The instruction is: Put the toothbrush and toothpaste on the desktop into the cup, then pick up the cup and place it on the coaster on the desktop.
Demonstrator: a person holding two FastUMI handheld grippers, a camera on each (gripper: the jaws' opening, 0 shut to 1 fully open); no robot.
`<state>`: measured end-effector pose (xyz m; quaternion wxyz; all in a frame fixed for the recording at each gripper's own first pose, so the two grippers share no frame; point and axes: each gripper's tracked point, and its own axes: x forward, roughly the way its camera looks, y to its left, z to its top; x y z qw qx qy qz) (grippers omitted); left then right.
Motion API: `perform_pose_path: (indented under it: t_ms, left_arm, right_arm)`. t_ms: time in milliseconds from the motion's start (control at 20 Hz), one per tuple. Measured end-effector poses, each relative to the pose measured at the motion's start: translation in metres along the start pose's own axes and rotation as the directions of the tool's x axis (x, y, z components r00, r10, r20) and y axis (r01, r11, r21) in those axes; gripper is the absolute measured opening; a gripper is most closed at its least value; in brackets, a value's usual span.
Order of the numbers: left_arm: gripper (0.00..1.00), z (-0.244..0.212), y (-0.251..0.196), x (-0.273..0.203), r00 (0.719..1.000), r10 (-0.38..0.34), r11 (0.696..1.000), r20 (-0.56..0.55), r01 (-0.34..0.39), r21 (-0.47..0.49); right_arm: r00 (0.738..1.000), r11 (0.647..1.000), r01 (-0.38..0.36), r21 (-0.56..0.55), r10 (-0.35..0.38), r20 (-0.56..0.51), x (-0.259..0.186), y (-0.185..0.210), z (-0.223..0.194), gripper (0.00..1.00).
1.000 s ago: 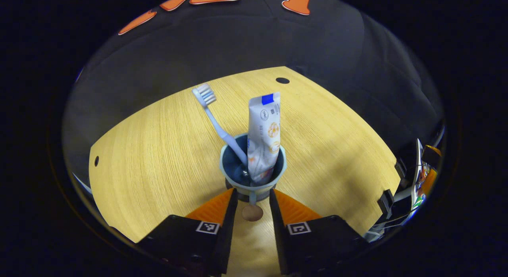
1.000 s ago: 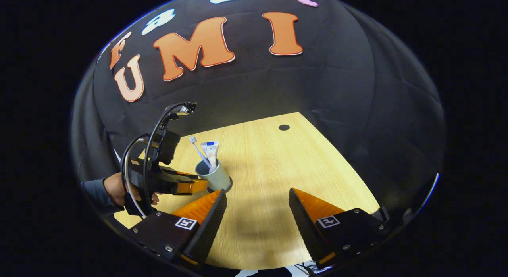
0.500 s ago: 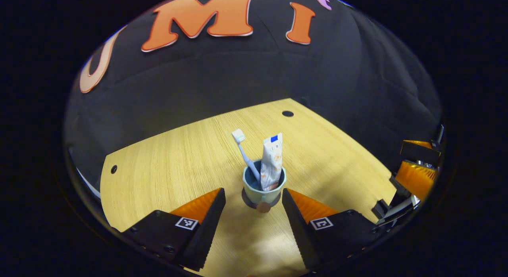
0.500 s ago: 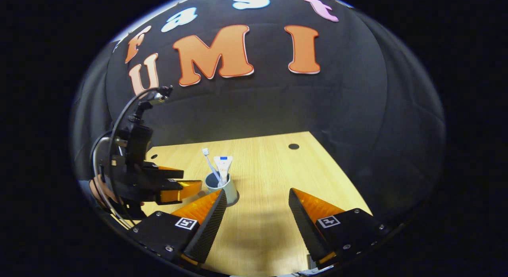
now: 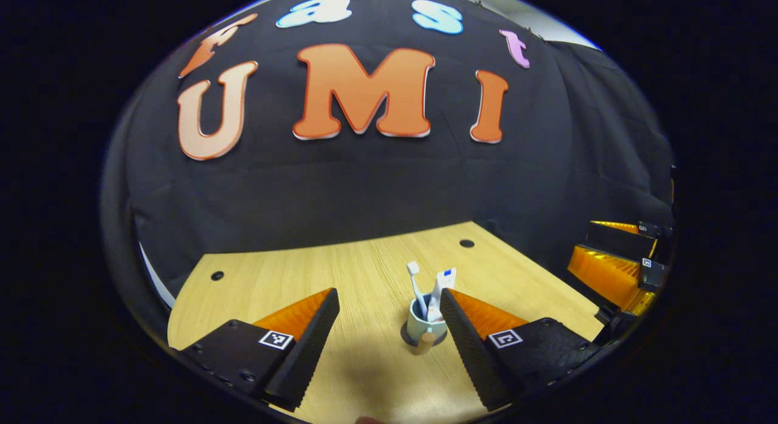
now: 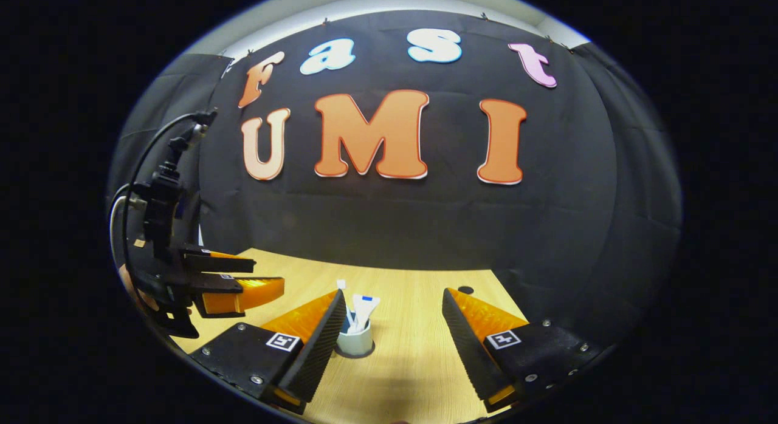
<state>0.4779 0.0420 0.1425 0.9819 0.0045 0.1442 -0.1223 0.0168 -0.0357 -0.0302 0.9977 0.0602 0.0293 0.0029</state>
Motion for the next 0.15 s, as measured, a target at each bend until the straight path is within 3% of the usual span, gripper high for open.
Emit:
perform_pose_path:
  t_ms: [150]
  left_arm:
    - [1.00, 0.017, 0.017, -0.022, 0.993, 0.054, 0.998, 0.109, -0.053, -0.015]
  right_arm:
    - [0.996, 1.000, -0.022, -0.021, 0.024, 0.084, 0.000, 0.008, 0.016, 0.96]
